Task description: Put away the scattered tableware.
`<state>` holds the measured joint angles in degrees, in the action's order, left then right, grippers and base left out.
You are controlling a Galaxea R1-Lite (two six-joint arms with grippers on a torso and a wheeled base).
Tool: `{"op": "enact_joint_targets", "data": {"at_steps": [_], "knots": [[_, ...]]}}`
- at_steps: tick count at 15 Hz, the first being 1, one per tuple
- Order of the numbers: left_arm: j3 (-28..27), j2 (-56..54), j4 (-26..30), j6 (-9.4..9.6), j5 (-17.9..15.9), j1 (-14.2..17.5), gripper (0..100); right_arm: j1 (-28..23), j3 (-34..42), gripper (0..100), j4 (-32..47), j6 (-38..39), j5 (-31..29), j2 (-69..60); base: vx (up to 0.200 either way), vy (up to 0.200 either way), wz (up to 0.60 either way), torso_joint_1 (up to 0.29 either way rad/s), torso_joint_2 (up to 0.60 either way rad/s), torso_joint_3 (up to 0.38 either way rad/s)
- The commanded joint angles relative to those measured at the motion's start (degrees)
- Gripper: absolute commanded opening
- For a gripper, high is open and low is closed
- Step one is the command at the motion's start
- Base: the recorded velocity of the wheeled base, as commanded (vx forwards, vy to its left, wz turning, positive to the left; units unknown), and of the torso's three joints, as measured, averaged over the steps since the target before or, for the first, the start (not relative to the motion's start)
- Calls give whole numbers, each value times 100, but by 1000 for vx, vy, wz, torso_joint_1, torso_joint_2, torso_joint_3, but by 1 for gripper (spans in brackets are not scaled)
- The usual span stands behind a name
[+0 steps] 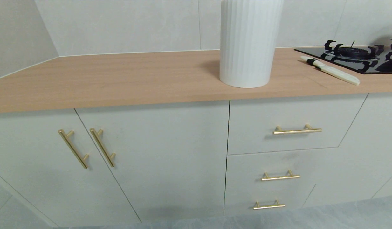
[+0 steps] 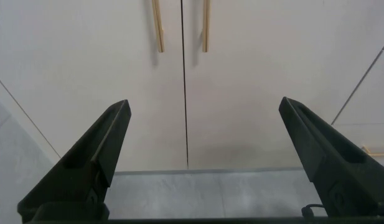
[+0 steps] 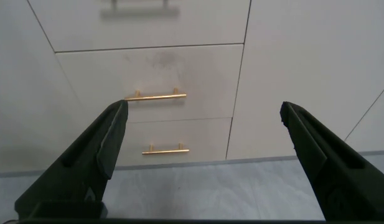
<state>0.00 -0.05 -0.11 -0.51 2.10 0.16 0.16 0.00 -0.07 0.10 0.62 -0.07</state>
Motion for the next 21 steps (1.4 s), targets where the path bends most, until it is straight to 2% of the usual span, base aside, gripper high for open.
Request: {"op": "enact_joint_targets", "data": {"at_steps": [1,4,13,21], "knots": [[0,5,2,-2,1,2,100,2,-9,100,-1,-1,8,7,0,0,0,0,0,0],[0,5,-7,-2,1,2,100,2,0,100,-1,-1,-1,7,0,0,400,3,2,5],[0,5,-7,-2,1,2,100,2,0,100,-1,-1,-1,7,0,0,0,0,0,0],[0,5,-7,-2,1,2,100,2,0,100,-1,8,-1,7,0,-200,0,1,1,1]]}}
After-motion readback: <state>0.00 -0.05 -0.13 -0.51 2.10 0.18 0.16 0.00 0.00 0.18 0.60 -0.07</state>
